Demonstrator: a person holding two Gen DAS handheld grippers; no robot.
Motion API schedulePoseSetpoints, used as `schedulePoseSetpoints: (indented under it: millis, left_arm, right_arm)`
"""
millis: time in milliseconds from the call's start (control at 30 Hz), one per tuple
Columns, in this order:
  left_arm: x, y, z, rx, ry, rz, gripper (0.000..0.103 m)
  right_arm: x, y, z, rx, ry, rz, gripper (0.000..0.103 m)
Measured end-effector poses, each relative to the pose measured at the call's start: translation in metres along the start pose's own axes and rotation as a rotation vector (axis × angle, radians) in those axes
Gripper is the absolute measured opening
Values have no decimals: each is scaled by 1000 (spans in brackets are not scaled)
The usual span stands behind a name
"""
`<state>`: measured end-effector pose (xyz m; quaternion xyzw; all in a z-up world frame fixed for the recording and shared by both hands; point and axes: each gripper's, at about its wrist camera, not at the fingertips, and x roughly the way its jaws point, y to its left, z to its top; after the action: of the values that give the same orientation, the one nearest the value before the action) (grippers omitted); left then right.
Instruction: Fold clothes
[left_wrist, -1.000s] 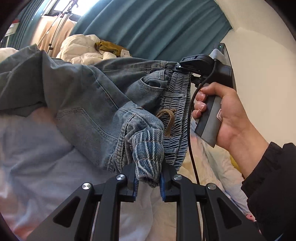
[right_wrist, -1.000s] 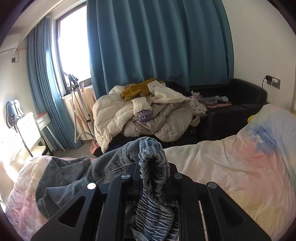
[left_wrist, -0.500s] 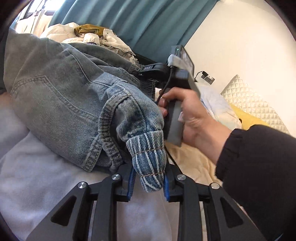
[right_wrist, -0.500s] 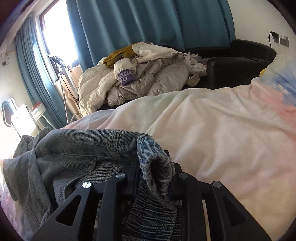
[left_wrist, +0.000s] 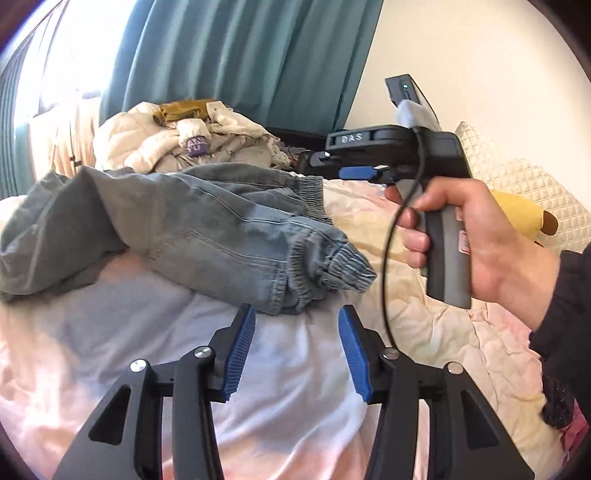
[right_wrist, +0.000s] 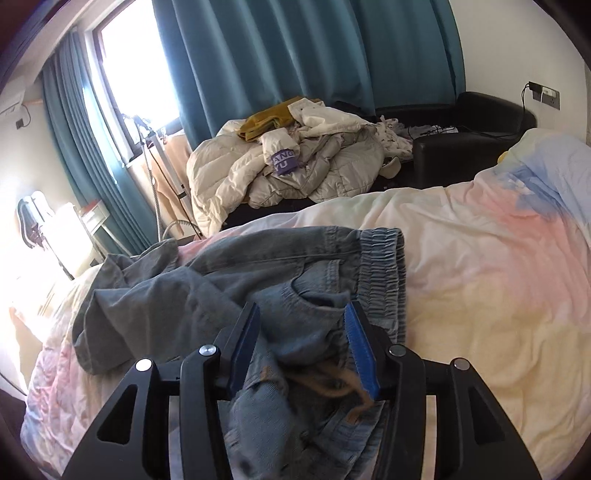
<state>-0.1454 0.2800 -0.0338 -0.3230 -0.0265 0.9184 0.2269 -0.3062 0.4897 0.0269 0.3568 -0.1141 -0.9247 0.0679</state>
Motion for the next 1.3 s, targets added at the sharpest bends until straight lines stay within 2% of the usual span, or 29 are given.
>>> schedulePoseSetpoints:
  millis: [133,300,367,433,533,633,767,900,1000,1100,1167,1200,1267,1300]
  left_arm:
    - [-49,24,-8,3,-2,96,48]
    - [-99,60,-18,7,-1,131,48]
    - [-112,73,-22,9,7,131,48]
    - [-120,84,-26,26,22,134,48]
    - [-115,101,-32,43,38,147,48]
    - [-105,119,-38,21,46,141,48]
    - [-81,135,-44,12,82,104,48]
    - [-54,154,-51,-7,140,62,48]
    - [-37,169,-52,-46,171,66,48]
    - [-28,181,-51,-82,181,74,48]
    - [-27,186,-51,-98,177,89,48]
    - [-27,188,-50,-105,177,92,48]
    - [-30,191,-50,-125,173,91,48]
    - [-32,192,-50,-138,170,83,48]
  right_arm:
    - [-30,38,-23,-20,2,26,48]
    - [-48,73,-43,-26,25,36,51]
    - [-50,84,-48,-33,32,19,65]
    - [-43,89,-50,-26,44,1,73]
    - [-22,93,-49,-27,90,-38,75]
    - [12,90,-44,-41,163,-125,75]
    - [53,77,-30,-54,189,-191,75]
    - [103,64,-20,-102,263,-248,75]
    - [133,51,-21,-81,317,-252,75]
    - [144,49,-29,-83,321,-253,73]
    - [139,54,-36,-117,297,-290,50]
    - [135,56,-40,-124,288,-293,45]
    - [121,60,-48,-140,268,-294,16]
    - [111,64,-51,-150,250,-296,12]
